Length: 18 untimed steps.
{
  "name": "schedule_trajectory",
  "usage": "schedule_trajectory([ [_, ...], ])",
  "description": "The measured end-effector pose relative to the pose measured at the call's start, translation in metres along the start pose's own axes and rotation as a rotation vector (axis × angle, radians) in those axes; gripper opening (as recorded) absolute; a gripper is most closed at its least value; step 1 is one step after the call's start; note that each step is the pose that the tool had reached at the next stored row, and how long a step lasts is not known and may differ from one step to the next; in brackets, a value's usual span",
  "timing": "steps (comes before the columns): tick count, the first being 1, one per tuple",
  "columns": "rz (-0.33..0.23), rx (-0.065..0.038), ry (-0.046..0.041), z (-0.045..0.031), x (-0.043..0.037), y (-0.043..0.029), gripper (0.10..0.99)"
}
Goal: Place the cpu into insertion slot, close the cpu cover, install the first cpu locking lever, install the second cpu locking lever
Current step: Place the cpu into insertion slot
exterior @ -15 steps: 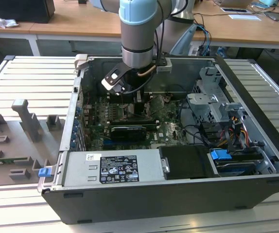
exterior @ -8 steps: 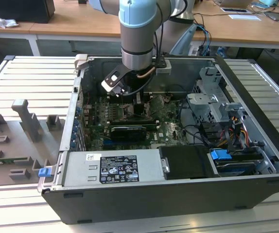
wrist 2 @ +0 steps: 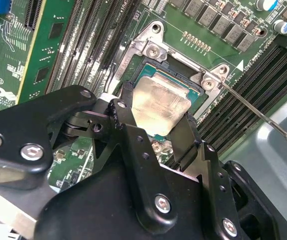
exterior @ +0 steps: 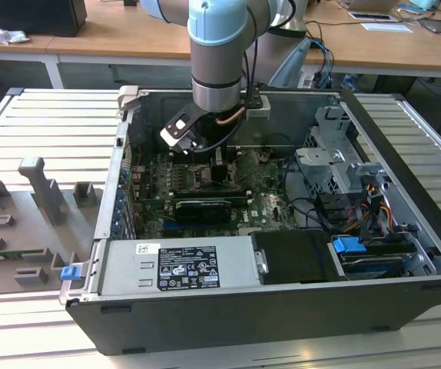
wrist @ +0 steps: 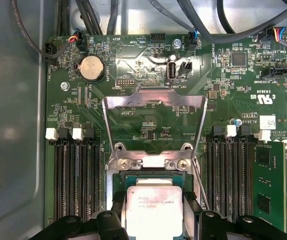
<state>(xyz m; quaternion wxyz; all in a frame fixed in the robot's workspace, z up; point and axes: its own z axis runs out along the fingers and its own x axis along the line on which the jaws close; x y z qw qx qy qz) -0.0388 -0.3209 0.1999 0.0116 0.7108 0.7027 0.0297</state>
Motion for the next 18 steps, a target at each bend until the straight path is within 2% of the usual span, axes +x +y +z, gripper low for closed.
schedule_trajectory([
  [4, 0.000, 0.000, 0.0000, 0.0001, 0.0000, 0.0000, 0.541],
  [5, 0.000, 0.000, 0.0000, 0.0001, 0.0000, 0.0000, 0.616],
  [16, 0.000, 0.000, 0.0008, 0.0005, 0.0037, 0.0002, 0.616],
  [17, 0.000, 0.000, 0.0006, 0.0001, 0.0038, 0.0003, 0.616],
  [18, 0.000, 0.000, 0.0004, -0.0043, 0.0039, 0.0005, 0.616],
])
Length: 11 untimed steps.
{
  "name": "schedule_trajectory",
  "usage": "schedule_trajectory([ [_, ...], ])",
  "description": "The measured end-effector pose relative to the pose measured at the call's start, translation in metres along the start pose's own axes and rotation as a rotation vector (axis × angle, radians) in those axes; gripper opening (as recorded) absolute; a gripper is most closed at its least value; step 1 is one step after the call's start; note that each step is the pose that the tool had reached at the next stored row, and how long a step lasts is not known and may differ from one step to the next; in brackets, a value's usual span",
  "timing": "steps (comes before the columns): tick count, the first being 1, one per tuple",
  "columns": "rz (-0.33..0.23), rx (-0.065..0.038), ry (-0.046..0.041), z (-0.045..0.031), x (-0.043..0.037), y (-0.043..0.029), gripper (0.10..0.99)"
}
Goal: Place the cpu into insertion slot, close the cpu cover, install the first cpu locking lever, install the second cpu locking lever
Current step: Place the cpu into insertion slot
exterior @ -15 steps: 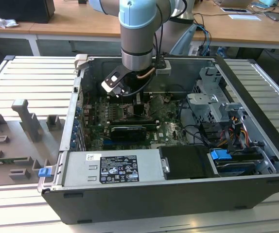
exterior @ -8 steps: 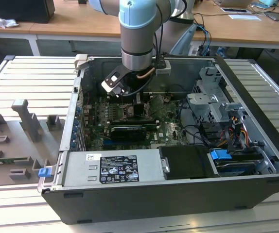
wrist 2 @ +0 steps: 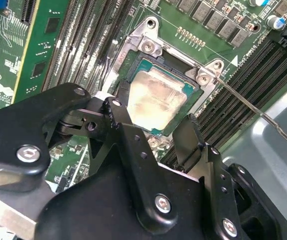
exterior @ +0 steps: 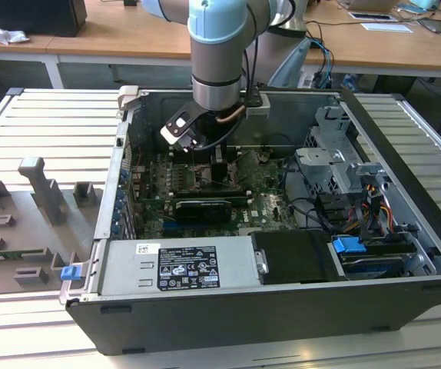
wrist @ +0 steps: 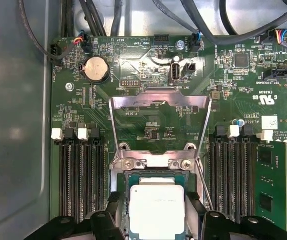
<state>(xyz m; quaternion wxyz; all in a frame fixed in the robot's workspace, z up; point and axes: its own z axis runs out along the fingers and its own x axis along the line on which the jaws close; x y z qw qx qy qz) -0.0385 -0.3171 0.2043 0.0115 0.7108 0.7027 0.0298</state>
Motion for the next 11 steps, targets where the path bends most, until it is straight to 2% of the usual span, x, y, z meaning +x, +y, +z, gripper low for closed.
schedule_trajectory([
  [1, 0.000, 0.000, -0.0023, -0.0019, -0.0004, 0.0000, 0.616],
  [2, 0.000, 0.000, -0.0051, -0.0032, -0.0009, 0.0002, 0.471],
  [3, 0.000, 0.003, -0.0058, -0.0050, -0.0009, 0.0004, 0.227],
  [4, 0.000, 0.003, -0.0058, -0.0060, -0.0008, 0.0004, 0.110],
  [11, 0.000, 0.003, -0.0058, -0.0087, -0.0007, 0.0006, 0.106],
])
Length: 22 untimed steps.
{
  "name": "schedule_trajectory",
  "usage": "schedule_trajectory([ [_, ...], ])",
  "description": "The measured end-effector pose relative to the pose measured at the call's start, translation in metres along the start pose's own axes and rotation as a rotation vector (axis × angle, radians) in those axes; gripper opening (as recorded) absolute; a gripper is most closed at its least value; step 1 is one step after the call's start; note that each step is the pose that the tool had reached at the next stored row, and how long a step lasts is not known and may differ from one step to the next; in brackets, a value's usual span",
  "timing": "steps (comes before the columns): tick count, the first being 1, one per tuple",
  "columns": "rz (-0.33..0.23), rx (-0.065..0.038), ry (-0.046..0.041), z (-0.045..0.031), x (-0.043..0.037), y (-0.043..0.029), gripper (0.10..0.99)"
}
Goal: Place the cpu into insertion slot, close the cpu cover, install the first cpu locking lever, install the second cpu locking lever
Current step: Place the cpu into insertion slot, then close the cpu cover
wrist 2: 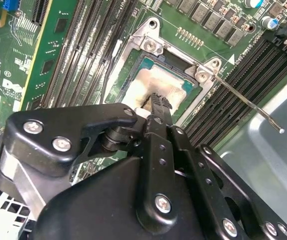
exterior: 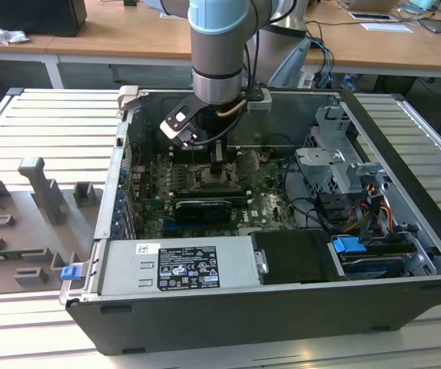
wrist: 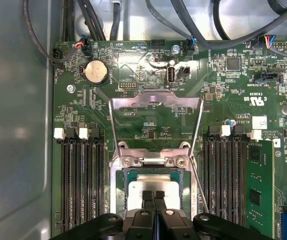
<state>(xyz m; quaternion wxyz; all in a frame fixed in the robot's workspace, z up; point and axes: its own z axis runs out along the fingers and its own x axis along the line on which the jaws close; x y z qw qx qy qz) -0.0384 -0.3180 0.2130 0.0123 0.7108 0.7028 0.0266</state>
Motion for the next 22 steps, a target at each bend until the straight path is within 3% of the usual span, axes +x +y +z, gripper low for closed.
schedule_trajectory([
  [15, 0.000, 0.000, 0.0002, -0.0112, 0.0003, 0.0007, 0.106],
  [17, 0.000, 0.002, -0.0003, -0.0118, 0.0002, 0.0056, 0.106],
  [22, 0.000, 0.002, -0.0002, -0.0312, 0.0007, 0.0067, 0.106],
])
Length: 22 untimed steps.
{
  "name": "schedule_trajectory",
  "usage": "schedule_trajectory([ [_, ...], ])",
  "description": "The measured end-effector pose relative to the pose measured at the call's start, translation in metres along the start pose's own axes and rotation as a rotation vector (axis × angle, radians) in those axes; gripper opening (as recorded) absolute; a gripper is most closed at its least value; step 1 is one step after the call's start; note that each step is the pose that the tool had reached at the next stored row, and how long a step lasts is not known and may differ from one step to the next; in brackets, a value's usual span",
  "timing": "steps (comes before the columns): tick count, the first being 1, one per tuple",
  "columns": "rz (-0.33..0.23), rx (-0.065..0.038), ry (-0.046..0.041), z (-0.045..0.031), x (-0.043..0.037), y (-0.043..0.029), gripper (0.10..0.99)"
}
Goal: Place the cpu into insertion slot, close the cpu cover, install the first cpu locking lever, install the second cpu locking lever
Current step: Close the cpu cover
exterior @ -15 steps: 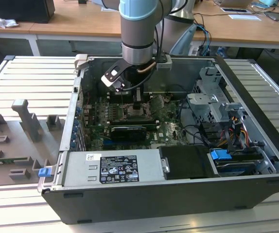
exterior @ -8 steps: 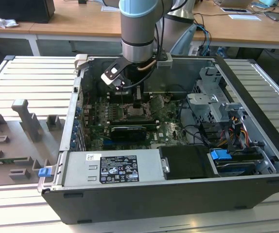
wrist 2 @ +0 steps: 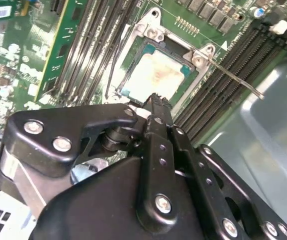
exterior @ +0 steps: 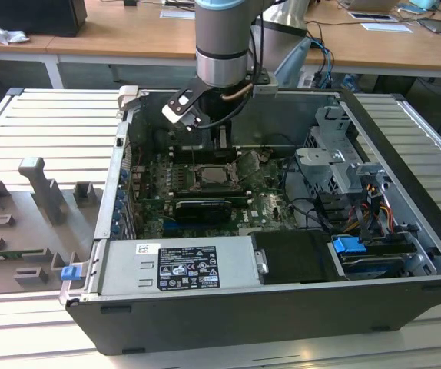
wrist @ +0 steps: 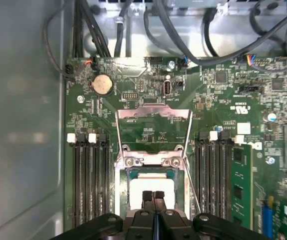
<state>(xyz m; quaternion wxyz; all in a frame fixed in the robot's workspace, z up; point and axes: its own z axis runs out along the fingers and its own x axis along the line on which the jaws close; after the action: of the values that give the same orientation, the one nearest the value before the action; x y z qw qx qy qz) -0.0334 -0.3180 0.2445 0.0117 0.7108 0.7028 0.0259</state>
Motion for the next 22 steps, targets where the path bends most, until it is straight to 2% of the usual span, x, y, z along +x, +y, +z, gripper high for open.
schedule_trajectory([
  [4, 0.000, 0.000, 0.0002, -0.0001, 0.0000, 0.0001, 0.106],
  [6, 0.000, 0.000, 0.0002, 0.0001, 0.0001, 0.0040, 0.106],
  [7, 0.000, 0.000, 0.0002, 0.0004, 0.0001, 0.0096, 0.106],
  [8, 0.000, 0.000, 0.0002, 0.0005, 0.0001, 0.0120, 0.106],
  [10, 0.000, 0.000, 0.0000, -0.0009, 0.0002, 0.0123, 0.106],
  [14, 0.000, 0.000, -0.0003, -0.0166, 0.0005, 0.0133, 0.106],
  [17, 0.000, 0.000, 0.0001, -0.0173, 0.0006, 0.0212, 0.106],
  [19, 0.000, 0.000, 0.0000, -0.0168, 0.0007, 0.0307, 0.106],
  [22, -0.001, 0.000, -0.0001, -0.0191, 0.0008, 0.0345, 0.106],
])
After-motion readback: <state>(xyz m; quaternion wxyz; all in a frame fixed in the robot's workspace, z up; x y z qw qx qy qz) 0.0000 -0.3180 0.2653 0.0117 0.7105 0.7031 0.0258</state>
